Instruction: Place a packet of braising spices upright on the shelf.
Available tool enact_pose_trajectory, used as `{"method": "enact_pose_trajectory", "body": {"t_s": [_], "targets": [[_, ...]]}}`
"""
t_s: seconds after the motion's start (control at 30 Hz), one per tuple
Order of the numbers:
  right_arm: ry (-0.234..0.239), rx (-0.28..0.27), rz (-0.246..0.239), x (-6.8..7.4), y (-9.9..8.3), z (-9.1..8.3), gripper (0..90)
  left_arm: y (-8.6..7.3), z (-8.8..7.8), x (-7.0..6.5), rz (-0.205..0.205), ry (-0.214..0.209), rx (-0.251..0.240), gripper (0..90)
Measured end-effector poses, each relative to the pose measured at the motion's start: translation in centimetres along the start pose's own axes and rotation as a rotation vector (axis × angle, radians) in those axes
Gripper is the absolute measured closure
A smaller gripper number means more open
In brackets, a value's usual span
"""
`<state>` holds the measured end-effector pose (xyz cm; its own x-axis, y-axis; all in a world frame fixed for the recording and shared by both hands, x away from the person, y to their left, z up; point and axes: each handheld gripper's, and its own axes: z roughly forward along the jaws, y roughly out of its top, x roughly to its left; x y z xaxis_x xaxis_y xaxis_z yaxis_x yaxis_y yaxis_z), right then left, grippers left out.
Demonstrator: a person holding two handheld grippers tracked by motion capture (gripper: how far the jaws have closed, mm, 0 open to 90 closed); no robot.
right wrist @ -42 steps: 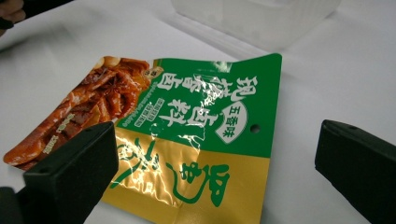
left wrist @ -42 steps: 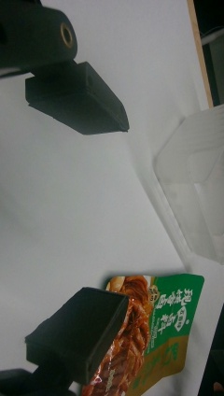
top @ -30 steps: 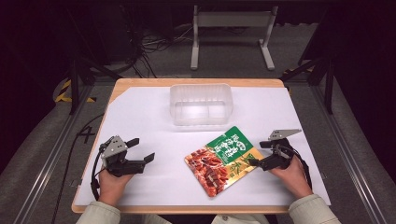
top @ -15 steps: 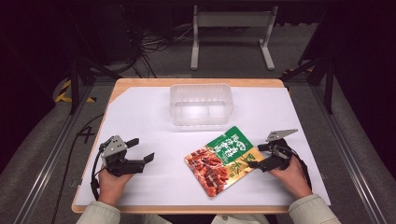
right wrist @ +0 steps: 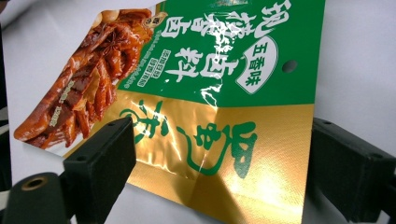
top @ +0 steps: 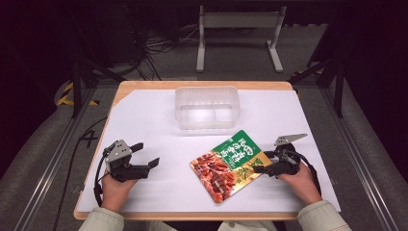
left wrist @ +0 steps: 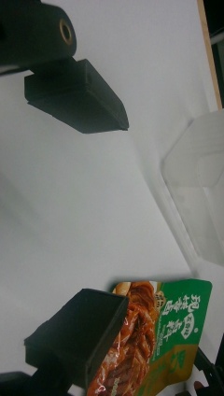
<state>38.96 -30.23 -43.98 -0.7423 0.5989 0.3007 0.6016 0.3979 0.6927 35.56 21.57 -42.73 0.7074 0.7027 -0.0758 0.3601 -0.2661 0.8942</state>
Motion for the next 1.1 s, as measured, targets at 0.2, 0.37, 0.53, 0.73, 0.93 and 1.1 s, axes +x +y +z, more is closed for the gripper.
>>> {"method": "enact_pose_trajectory", "body": {"t_s": [0.2,0.37,0.53,0.73,0.93,1.1], "targets": [[0.021,0.009,-0.006,0.5,0.1,-0.4,33.3,0.0,0.1,-0.1,0.005,0.006,0.009,15.0],[0.016,0.011,-0.038,1.4,0.5,-0.4,38.8,0.0,0.1,-0.1,0.008,0.006,0.011,15.0],[-0.004,0.062,-0.045,1.9,0.4,0.6,39.6,0.0,0.1,-0.1,0.009,0.007,0.012,15.1],[0.003,0.05,-0.141,2.5,-0.1,1.1,31.4,0.0,0.2,-0.1,0.013,0.007,0.014,15.1],[-0.13,0.02,-0.215,3.5,-0.8,1.2,49.9,0.1,0.3,-0.2,0.015,0.004,0.015,15.1],[-0.173,0.013,-0.207,3.4,-0.7,1.1,63.9,0.0,0.3,-0.2,0.006,0.002,0.013,15.1]]}}
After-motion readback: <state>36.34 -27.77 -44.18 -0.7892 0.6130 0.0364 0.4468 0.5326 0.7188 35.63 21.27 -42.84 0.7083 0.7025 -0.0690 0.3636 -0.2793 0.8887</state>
